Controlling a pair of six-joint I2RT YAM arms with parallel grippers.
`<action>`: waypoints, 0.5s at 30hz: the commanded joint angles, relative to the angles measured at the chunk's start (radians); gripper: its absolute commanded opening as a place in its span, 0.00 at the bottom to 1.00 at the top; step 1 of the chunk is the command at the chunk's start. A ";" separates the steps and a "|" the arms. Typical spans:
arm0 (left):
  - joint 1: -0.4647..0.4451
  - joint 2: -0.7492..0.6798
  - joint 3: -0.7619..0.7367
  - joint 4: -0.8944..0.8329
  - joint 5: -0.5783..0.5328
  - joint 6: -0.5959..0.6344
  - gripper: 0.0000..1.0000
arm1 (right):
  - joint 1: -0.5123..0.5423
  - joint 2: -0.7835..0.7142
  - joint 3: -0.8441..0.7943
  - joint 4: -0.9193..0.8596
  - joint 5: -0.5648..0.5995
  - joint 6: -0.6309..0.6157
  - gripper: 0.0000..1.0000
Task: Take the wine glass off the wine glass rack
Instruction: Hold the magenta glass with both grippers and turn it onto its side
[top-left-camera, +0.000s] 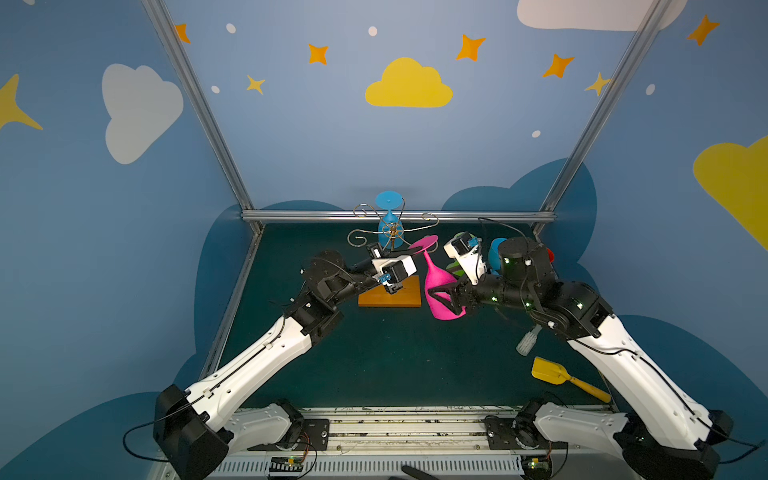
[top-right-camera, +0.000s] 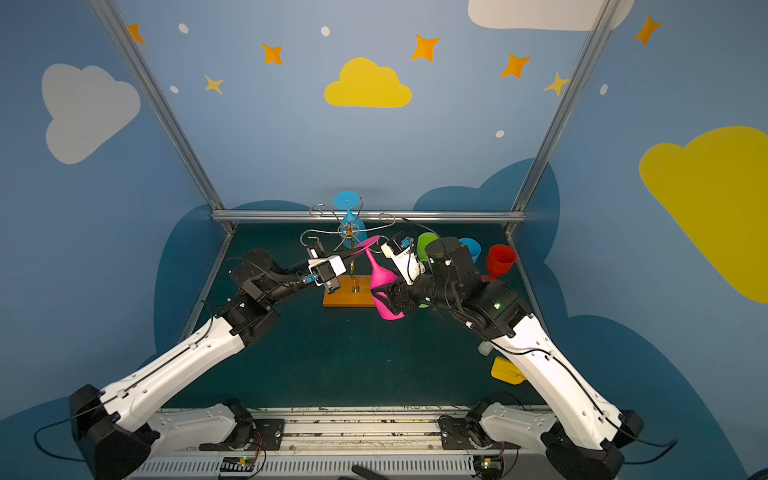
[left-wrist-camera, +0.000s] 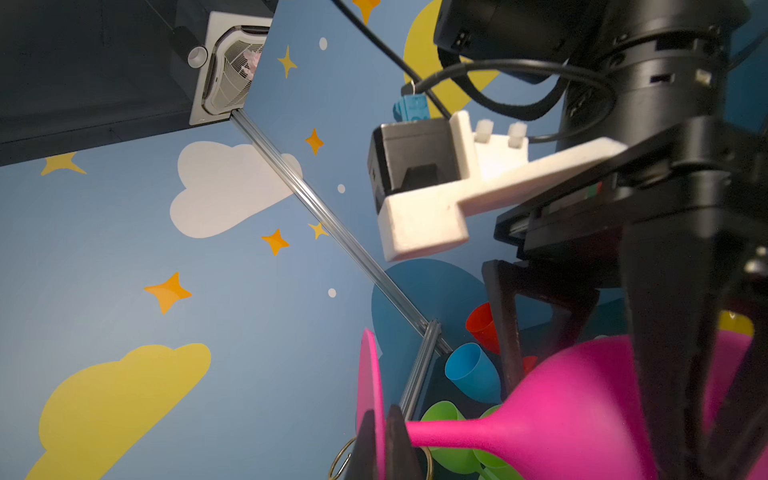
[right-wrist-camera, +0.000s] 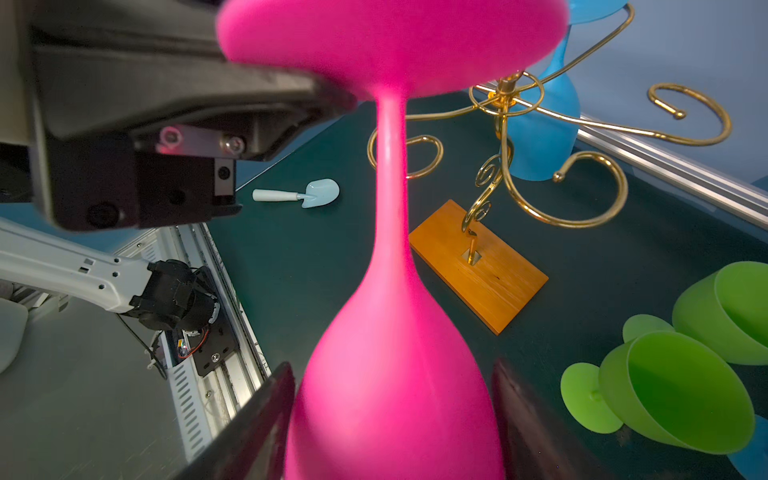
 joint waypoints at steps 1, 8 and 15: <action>-0.012 -0.054 -0.017 0.081 -0.063 -0.097 0.03 | 0.004 -0.036 -0.036 0.073 0.024 0.033 0.67; -0.010 -0.107 -0.066 0.103 -0.193 -0.269 0.03 | -0.029 -0.139 -0.124 0.242 -0.028 0.075 0.86; -0.008 -0.142 -0.115 0.143 -0.327 -0.519 0.03 | -0.124 -0.238 -0.212 0.436 -0.161 0.168 0.88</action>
